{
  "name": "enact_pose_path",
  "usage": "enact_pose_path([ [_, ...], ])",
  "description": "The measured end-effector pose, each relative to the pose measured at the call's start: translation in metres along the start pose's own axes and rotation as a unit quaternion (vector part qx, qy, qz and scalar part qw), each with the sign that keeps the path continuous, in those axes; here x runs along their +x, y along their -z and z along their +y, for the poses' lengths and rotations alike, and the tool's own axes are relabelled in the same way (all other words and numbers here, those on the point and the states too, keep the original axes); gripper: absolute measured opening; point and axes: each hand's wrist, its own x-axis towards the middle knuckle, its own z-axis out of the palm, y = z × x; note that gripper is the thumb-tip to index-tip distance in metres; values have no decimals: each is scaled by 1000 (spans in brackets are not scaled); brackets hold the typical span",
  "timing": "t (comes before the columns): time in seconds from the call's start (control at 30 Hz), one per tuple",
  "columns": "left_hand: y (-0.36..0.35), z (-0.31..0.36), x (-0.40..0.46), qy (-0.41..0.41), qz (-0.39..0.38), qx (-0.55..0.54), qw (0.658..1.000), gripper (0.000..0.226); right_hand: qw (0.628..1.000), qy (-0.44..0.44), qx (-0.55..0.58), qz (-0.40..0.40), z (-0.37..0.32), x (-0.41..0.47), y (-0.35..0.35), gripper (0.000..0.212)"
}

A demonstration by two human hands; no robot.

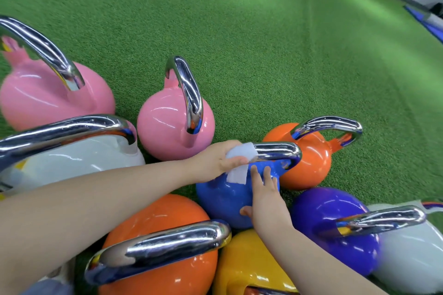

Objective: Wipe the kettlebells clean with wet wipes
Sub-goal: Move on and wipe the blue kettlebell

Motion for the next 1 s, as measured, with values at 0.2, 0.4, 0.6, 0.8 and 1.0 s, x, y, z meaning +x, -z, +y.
enact_pose_path([
  [0.2, 12, -16, -2, 88, -91, -123, 984, 81, 1000, -2, 9, 1, 0, 0, 0, 99],
  [0.4, 8, -44, -18, 113, -53, -107, 986, 24, 1000, -1, 12, 3, 1, 0, -1, 101],
  [0.6, -9, -41, -23, 34, 80, 13, 996, 56, 1000, -1, 1, 8, 1, 0, -1, 101],
  [0.8, -20, -45, -20, 55, 146, 63, 986, 53, 1000, 0, 3, 11, 0, 0, -2, 101],
  [1.0, -22, -39, -24, 73, 164, 132, 975, 49, 1000, 2, 6, 12, 2, 0, -2, 102],
])
